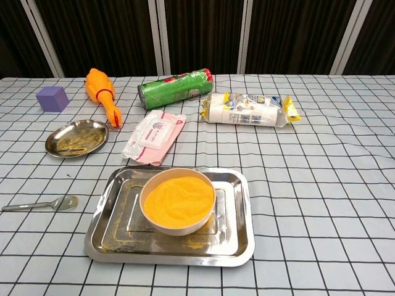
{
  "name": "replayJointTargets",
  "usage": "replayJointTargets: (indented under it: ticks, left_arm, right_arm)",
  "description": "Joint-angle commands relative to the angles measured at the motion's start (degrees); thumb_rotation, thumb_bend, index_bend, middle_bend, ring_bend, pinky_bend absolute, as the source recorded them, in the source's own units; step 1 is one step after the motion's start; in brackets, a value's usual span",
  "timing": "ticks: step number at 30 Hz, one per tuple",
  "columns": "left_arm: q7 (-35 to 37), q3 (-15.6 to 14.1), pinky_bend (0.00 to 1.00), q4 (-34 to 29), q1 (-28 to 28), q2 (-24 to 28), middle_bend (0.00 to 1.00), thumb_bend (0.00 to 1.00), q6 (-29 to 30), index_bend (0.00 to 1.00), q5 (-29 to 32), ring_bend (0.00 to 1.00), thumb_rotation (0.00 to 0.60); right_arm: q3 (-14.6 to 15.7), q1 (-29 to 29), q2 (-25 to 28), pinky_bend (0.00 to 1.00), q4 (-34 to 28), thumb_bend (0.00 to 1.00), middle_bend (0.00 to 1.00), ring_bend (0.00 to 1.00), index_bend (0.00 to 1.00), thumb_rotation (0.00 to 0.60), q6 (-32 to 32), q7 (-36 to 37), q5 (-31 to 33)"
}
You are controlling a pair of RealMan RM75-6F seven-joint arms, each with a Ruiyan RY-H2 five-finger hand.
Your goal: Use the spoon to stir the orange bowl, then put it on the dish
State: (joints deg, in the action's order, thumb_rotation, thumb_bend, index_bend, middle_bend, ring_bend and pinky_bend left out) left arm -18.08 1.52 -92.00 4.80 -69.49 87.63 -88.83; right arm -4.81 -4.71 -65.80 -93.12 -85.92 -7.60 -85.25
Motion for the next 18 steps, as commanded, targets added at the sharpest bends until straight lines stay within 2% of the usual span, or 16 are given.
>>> replayJointTargets:
  ticks: [1, 18]
  left_arm:
    - [-0.02, 0.0, 0.0, -0.02, 0.0, 0.01, 0.0, 0.1, 0.01, 0.0, -0.03, 0.0, 0.6]
    - [-0.63, -0.17, 0.0, -0.57, 0.11, 0.04, 0.0, 0.1, -1.11, 0.0, 0.92, 0.0, 0.6]
  right_arm:
    - [0.04, -0.02, 0.04, 0.0, -0.02, 0.4, 0.0, 0.0, 0.0, 0.6, 0.09, 0.1, 0.0]
    - [0.37, -0.22, 0.65, 0.0, -1.0, 0.4, 0.0, 0.0, 0.0, 0.6, 1.72, 1.55, 0.85]
